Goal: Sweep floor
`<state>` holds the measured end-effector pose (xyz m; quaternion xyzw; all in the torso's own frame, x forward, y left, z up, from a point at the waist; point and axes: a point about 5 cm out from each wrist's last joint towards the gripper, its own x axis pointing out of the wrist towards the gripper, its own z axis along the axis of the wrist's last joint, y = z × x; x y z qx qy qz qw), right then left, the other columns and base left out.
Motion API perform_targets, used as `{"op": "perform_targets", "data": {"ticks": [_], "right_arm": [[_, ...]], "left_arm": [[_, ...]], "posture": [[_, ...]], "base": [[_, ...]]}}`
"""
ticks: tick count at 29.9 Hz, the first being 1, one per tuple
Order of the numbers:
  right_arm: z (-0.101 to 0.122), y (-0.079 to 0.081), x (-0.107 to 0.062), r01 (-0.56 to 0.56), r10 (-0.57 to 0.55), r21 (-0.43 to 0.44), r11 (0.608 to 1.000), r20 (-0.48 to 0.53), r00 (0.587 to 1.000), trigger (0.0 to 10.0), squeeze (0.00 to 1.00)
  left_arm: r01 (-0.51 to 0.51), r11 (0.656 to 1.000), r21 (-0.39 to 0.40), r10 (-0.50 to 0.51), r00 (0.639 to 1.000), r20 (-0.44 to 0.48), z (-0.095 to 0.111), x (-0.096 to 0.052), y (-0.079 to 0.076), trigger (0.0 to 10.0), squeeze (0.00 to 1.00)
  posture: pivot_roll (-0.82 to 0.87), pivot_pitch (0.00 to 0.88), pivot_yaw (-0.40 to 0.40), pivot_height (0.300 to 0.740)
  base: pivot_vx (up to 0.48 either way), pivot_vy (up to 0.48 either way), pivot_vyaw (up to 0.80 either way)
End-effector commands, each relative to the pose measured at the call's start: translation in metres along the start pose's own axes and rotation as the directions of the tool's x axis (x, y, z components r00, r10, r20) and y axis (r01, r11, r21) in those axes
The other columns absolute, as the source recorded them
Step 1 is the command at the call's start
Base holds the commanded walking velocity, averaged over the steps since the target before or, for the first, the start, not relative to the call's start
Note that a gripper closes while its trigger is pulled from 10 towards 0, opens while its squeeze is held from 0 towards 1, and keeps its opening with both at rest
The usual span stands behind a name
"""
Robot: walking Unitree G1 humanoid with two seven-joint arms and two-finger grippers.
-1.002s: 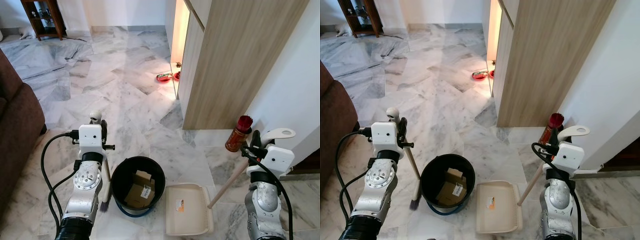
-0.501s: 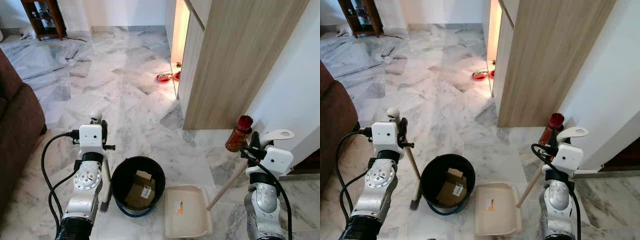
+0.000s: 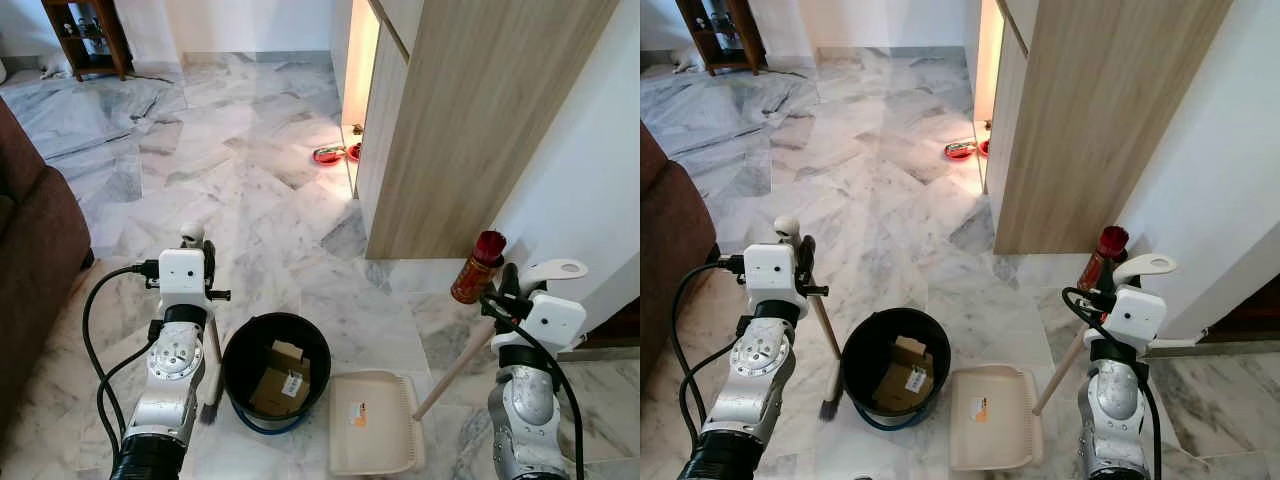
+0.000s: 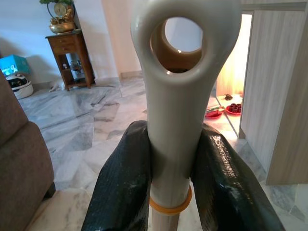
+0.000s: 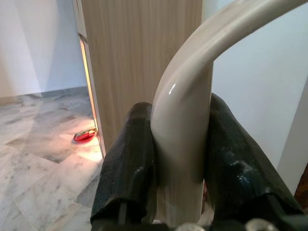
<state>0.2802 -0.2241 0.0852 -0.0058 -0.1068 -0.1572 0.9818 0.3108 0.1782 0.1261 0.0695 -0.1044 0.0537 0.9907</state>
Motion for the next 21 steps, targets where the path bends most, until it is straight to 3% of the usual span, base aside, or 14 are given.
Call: {"op": "perform_targets", "data": {"ticks": [1,16,21], "right_arm": [[0.0038,0.002,0.004,-0.001,0.001,0.003,1.0,0.019,1.0,10.0,0.0],[0.0035,0.0048,0.0047,-0.017,0.017,-0.006,1.0,0.017,1.0,10.0,0.0],[0.0031,0.0054,0.0047,-0.021,0.022,-0.005,1.0,0.014,1.0,10.0,0.0]], "left_arm": [[0.016,1.0,-0.001,-0.016,0.999,0.037,0.0088,0.0029,-0.0027,10.0,0.0],[0.009,1.0,-0.002,-0.009,0.999,0.043,0.0104,0.0037,-0.0026,10.0,0.0],[0.002,1.0,0.001,-0.002,0.999,0.042,0.0102,0.0034,-0.001,10.0,0.0]], "posture": [[0.12,0.073,-0.009,0.74],[0.13,0.09,-0.01,0.74],[0.13,0.094,-0.012,0.74]], "base": [[0.0,0.0,0.0],[0.0,0.0,0.0],[-0.246,0.0,0.0]]}}
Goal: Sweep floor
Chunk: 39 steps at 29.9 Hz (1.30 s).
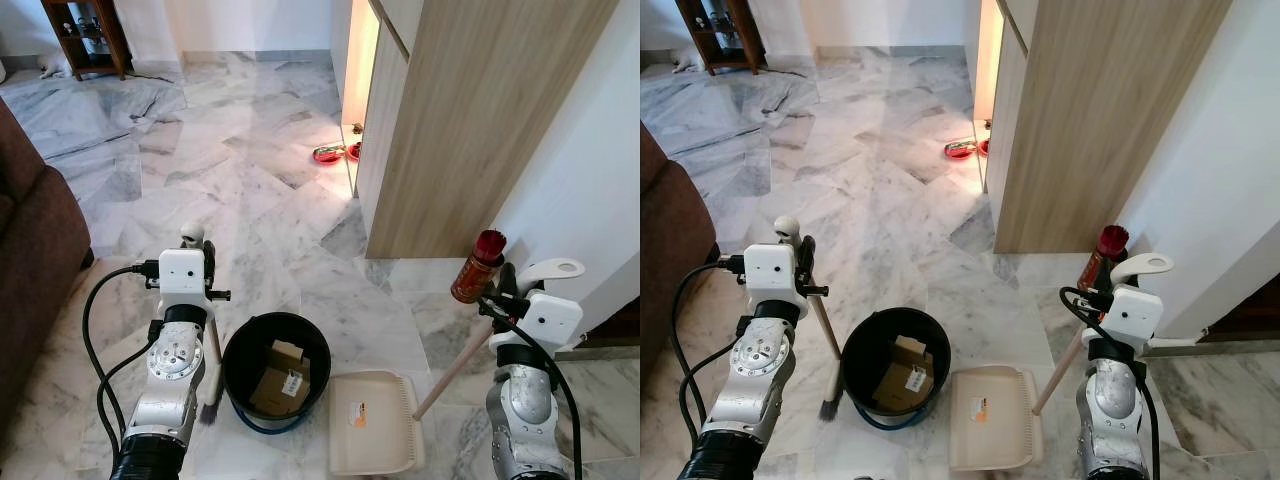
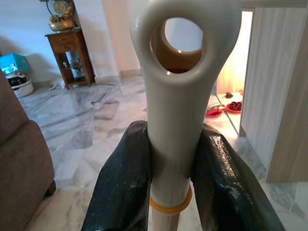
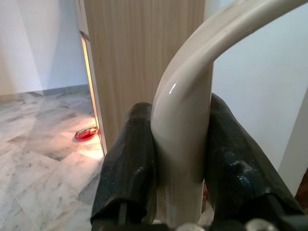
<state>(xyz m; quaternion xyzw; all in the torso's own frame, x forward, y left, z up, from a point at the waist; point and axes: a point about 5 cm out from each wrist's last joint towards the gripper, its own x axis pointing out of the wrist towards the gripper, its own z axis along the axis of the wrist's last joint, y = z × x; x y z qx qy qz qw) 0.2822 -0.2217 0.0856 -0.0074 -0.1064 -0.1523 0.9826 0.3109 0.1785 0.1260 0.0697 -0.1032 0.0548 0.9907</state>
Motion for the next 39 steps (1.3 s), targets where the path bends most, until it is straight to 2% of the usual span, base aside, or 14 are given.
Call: {"op": "perform_targets", "data": {"ticks": [1,39], "right_arm": [[0.0029,0.0026,0.0035,-0.012,0.012,-0.003,1.0,0.013,1.0,10.0,0.0],[0.0003,0.0062,0.0027,-0.027,0.027,0.009,1.0,-0.001,1.0,10.0,0.0]], "left_arm": [[0.003,1.0,0.001,-0.003,0.999,0.044,0.0103,0.0033,-0.0011,10.0,0.0],[-0.003,1.0,0.002,0.003,0.999,0.038,0.0103,0.0031,-0.0003,10.0,0.0]], "posture": [[0.13,0.094,-0.012,0.74],[0.13,0.101,-0.013,0.74]], "base": [[-0.277,0.0,0.0],[-0.29,0.0,0.0]]}}
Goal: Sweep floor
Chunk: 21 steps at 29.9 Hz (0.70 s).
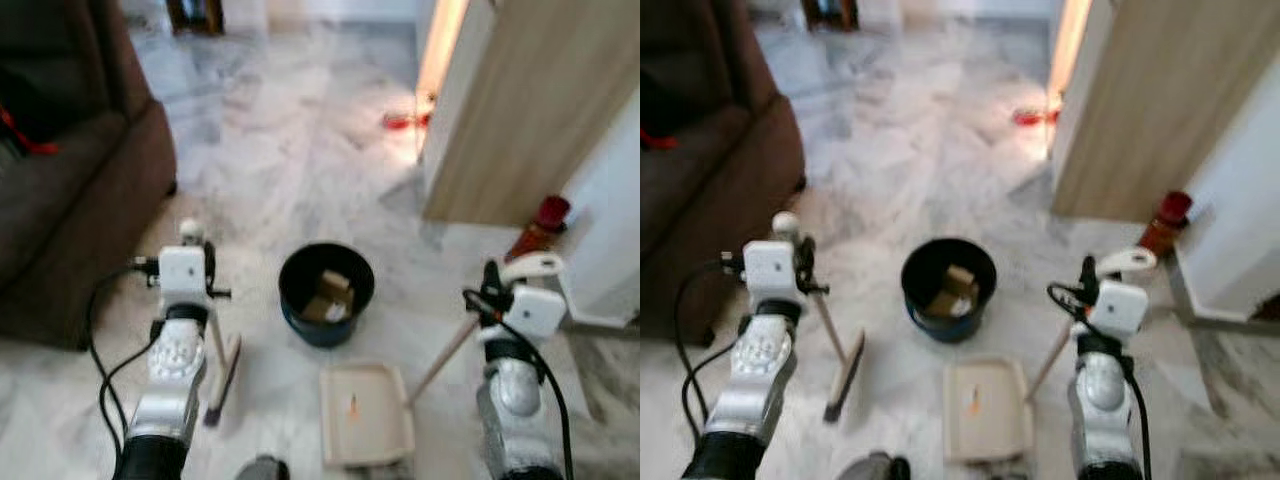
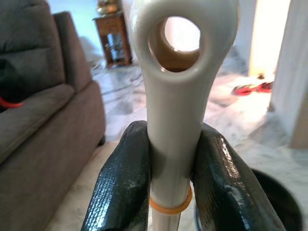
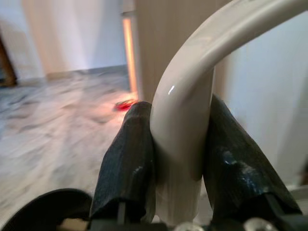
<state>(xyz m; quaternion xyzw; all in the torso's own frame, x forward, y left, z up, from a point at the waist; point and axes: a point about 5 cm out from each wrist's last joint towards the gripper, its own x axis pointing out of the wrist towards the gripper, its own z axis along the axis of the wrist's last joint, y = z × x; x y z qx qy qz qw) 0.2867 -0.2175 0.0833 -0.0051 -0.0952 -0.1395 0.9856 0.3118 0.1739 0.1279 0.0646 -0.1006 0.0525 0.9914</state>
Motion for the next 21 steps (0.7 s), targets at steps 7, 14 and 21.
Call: {"op": "perform_targets", "data": {"ticks": [7,14,21], "right_arm": [[0.003,-0.001,0.0,0.0,0.0,0.007,1.0,0.02,1.0,10.0,0.0],[0.003,-0.005,0.002,0.014,-0.014,0.021,1.0,0.015,1.0,10.0,0.0],[0.001,-0.003,0.0,0.014,-0.014,0.029,0.999,0.008,1.0,10.0,0.0]], "left_arm": [[-0.004,1.0,0.006,0.004,0.999,0.037,0.007,0.003,0.003,10.0,0.0],[0.069,0.997,-0.043,-0.067,0.997,0.039,0.008,0.005,-0.008,10.0,0.0],[0.103,0.993,-0.059,-0.101,0.994,0.04,0.008,0.006,-0.012,10.0,0.0]], "posture": [[0.12,0.096,-0.014,0.74],[0.11,0.076,-0.006,0.74],[0.11,0.058,-0.002,0.74]], "base": [[0.0,0.0,0.0],[0.0,0.0,-0.15],[0.0,0.0,-0.8]]}}
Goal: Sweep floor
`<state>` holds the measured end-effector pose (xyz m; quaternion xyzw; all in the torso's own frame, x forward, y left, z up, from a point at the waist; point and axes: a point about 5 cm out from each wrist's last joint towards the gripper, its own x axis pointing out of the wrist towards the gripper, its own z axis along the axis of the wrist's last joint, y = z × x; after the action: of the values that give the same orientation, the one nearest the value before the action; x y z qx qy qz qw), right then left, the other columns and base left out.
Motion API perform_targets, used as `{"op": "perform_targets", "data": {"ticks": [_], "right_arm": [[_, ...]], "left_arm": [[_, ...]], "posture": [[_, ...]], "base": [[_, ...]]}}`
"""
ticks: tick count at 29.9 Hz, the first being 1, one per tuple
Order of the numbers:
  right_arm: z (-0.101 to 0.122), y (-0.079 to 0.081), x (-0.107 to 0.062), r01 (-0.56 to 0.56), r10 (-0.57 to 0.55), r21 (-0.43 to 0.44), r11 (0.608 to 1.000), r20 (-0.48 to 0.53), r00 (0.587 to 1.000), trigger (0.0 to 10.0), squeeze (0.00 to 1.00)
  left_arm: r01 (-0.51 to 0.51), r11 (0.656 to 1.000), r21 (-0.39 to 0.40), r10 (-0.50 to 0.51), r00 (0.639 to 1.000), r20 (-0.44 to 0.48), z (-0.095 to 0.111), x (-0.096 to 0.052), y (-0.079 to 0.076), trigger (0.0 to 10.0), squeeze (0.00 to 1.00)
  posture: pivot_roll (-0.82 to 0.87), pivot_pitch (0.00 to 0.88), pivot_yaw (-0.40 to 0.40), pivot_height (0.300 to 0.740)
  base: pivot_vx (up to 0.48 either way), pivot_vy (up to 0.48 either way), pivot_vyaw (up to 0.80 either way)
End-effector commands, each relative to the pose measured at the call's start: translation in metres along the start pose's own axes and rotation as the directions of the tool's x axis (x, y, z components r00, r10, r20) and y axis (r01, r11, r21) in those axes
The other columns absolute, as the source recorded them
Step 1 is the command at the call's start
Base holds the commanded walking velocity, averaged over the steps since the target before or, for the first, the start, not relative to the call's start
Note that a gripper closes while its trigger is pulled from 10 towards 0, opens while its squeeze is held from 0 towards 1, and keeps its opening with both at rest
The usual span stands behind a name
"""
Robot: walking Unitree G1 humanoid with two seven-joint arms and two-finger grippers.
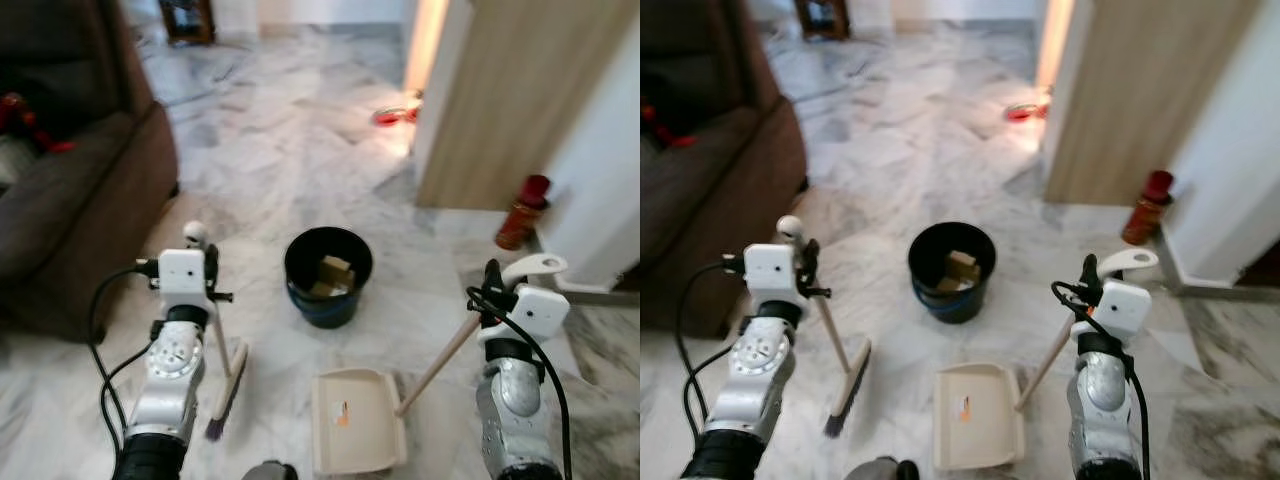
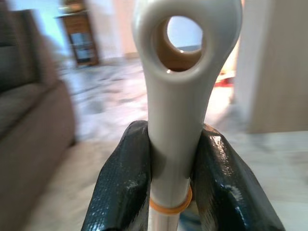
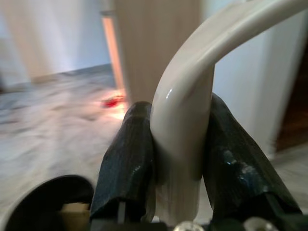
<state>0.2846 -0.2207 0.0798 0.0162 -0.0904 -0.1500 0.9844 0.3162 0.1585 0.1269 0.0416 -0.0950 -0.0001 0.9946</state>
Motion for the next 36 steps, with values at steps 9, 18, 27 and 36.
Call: {"op": "perform_targets", "data": {"ticks": [9,18,27,36], "right_arm": [[0.0044,0.0003,0.0031,-0.009,0.009,-0.005,1.0,0.024,1.0,10.0,0.0],[0.0039,-0.0017,0.0024,-0.002,0.002,-0.009,1.0,0.017,1.0,10.0,0.0],[0.0048,-0.0001,0.0033,-0.006,0.007,-0.01,1.0,0.019,1.0,10.0,0.0],[0.005,-0.0017,0.0028,-0.004,0.004,-0.016,1.0,0.021,1.0,10.0,0.0]], "left_arm": [[0.024,1.0,-0.005,-0.024,0.999,0.034,0.0062,0.0039,0.0006,10.0,0.0],[0.022,1.0,-0.006,-0.022,0.999,0.03,0.0061,0.0038,-0.0004,10.0,0.0],[0.009,1.0,0.008,-0.009,0.999,0.034,0.007,0.0043,0.0022,10.0,0.0],[-0.005,1.0,0.018,0.004,0.999,0.034,0.0073,0.005,0.0038,10.0,0.0]], "posture": [[0.12,0.07,-0.004,0.74],[0.11,0.093,-0.006,0.74],[0.11,0.106,-0.003,0.74],[0.11,0.11,-0.007,0.74]], "base": [[0.0,0.0,-0.8],[0.0,0.0,-0.8],[0.0,0.0,-0.8],[0.0,-0.197,-0.8]]}}
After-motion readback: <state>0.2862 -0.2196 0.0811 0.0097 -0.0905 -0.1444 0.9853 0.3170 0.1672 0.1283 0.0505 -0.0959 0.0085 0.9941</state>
